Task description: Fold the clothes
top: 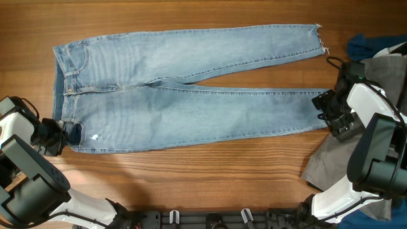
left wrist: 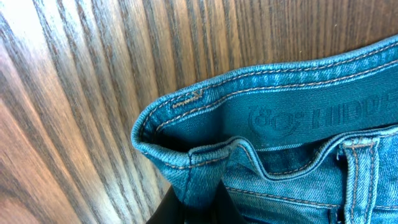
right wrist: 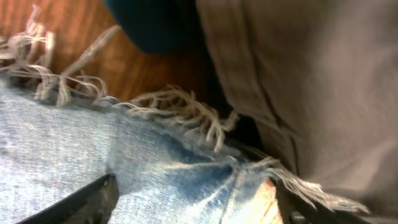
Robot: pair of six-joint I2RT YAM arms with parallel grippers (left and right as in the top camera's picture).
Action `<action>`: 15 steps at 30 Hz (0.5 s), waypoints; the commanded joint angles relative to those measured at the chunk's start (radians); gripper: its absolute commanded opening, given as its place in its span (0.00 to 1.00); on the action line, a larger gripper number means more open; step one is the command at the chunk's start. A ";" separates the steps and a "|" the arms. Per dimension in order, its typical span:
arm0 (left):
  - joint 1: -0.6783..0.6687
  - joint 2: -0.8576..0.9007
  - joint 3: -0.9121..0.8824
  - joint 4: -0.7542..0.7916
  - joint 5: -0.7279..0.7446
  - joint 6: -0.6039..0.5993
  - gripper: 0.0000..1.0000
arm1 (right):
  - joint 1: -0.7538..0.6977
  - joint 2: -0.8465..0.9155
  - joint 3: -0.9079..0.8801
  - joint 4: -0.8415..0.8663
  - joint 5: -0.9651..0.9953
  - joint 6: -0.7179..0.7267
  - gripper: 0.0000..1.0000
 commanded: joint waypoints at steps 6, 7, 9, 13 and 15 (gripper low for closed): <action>0.010 0.031 -0.019 -0.029 -0.039 0.024 0.04 | -0.004 0.032 -0.008 0.000 0.035 -0.039 0.41; 0.010 0.031 -0.019 -0.031 -0.039 0.024 0.04 | -0.004 0.032 -0.008 -0.002 0.032 -0.045 0.37; 0.010 0.031 -0.019 -0.031 -0.039 0.024 0.04 | -0.004 0.032 -0.008 -0.019 0.032 -0.045 0.32; 0.010 0.031 -0.018 -0.032 -0.039 0.024 0.04 | -0.004 0.032 -0.008 -0.043 0.002 -0.110 0.11; 0.010 0.029 -0.018 -0.040 -0.039 0.024 0.04 | -0.004 0.032 -0.006 -0.047 -0.039 -0.156 0.04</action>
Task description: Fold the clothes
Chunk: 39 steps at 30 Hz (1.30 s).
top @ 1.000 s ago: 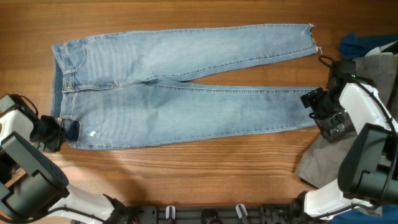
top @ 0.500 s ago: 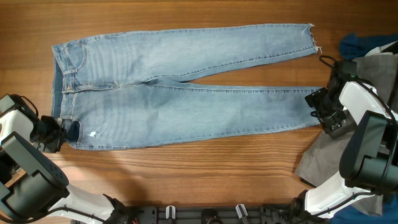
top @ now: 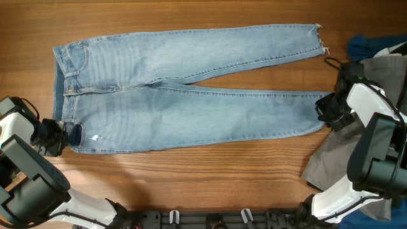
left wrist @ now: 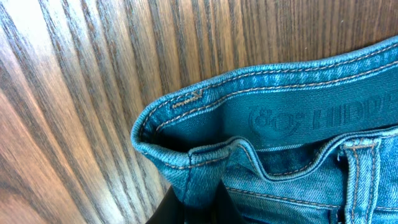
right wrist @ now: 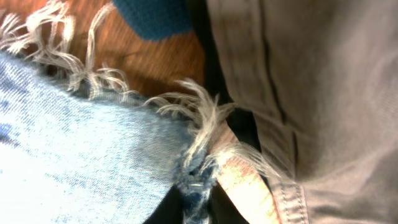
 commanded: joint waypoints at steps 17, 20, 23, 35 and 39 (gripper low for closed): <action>-0.009 -0.276 -0.017 -0.118 0.100 0.024 0.04 | -0.004 -0.185 0.181 -0.238 -0.115 -0.202 0.04; -0.027 -0.373 -0.017 -0.133 0.100 0.024 0.04 | -0.005 -0.242 0.238 -0.285 -0.127 -0.202 0.04; -0.043 -0.473 -0.017 -0.156 0.100 0.024 0.04 | -0.005 -0.293 0.292 -0.325 -0.126 -0.206 0.04; -0.161 -0.739 0.055 -0.236 0.103 0.072 0.04 | -0.005 -0.428 0.434 -0.469 -0.126 -0.240 0.04; -0.237 -0.736 0.121 -0.283 0.099 0.115 0.04 | -0.005 -0.430 0.472 -0.526 -0.126 -0.271 0.04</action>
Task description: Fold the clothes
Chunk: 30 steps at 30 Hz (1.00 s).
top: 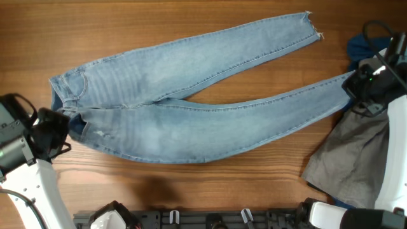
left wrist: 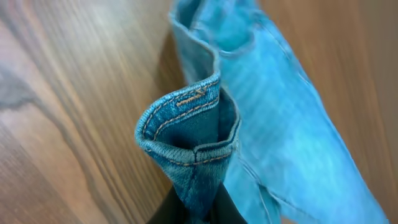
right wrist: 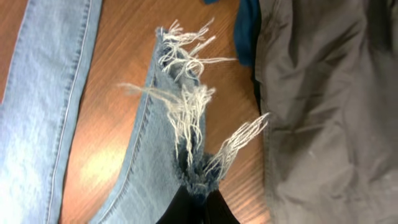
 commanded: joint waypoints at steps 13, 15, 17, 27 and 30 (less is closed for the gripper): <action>-0.170 -0.018 0.362 -0.341 -0.094 0.106 0.04 | -0.096 -0.019 0.186 -0.191 -0.002 -0.081 0.04; -0.170 -0.018 0.398 -0.368 -0.107 0.102 0.04 | -0.136 -0.019 0.214 -0.190 -0.015 -0.127 0.04; -0.169 -0.018 0.423 -0.373 -0.127 0.101 0.04 | -0.166 -0.018 0.233 -0.171 -0.071 -0.201 0.04; -0.074 0.187 0.429 -0.228 -0.125 0.023 0.04 | -0.156 0.058 0.252 0.013 -0.195 -0.252 0.04; -0.054 0.272 0.429 -0.154 -0.118 0.019 0.04 | -0.129 0.134 0.302 0.021 -0.208 -0.258 0.04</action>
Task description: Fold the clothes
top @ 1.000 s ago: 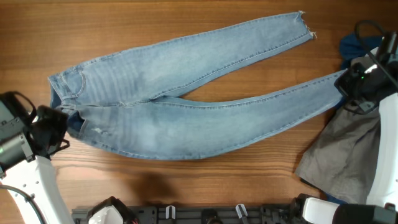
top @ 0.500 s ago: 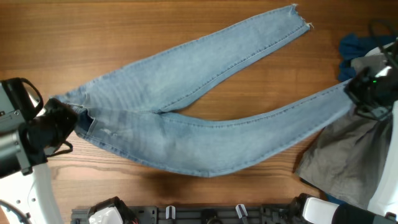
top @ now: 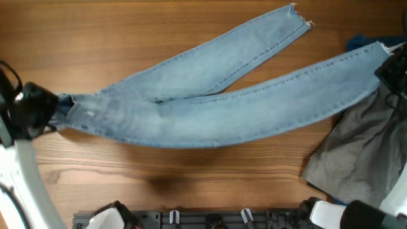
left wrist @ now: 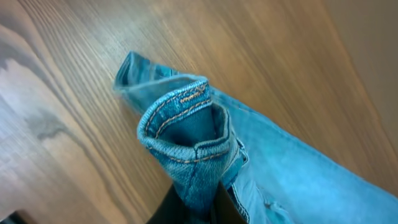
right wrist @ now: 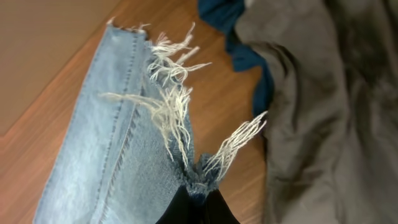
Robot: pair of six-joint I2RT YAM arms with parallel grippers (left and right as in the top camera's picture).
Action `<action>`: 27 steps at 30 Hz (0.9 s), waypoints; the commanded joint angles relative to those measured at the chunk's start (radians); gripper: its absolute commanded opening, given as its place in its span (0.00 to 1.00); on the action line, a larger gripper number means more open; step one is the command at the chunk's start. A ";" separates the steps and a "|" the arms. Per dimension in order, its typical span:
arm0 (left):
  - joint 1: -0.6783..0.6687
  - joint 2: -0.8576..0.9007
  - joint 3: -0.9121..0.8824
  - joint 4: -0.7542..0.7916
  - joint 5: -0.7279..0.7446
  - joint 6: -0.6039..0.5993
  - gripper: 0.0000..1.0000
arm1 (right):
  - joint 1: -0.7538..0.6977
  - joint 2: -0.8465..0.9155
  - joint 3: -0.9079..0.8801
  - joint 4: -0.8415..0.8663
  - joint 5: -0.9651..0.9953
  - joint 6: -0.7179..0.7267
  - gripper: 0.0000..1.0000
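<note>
Light blue jeans stretch across the wooden table, lifted at both ends. My left gripper is shut on the waistband corner at the far left. My right gripper is shut on the frayed hem of the near leg at the right edge. The far leg runs up to the back, its frayed hem lying free on the table.
A grey garment lies crumpled at the right, with a dark blue cloth behind it. The grey garment and blue cloth sit right beside the held hem. Bare wood lies behind and in front of the jeans.
Both grippers are higher and have carried their ends toward the back. The waist is now bunched narrow and the jeans hang taut between them.
The jeans lay flat, my left gripper shut on the waistband corner and my right gripper open around the near leg's hem. Then the right gripper was shut on that hem. Later both ends were raised, and now the jeans hang stretched between the grippers.
</note>
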 commanded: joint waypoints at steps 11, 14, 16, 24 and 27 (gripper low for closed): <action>0.036 0.325 0.018 0.223 0.071 -0.128 0.04 | 0.146 0.399 0.333 -0.017 0.022 -0.050 0.04; 0.036 0.374 0.018 0.275 0.072 -0.165 0.04 | 0.157 0.476 0.386 -0.020 0.023 -0.053 0.04; 0.036 0.398 0.018 0.306 0.076 -0.195 0.04 | 0.158 0.514 0.404 -0.019 0.022 -0.052 0.04; 0.035 0.403 0.018 0.327 0.154 -0.206 0.04 | 0.155 0.543 0.405 0.033 0.022 -0.048 0.04; 0.035 0.392 0.018 0.306 0.163 -0.190 0.04 | 0.148 0.513 0.405 0.035 0.023 -0.031 0.04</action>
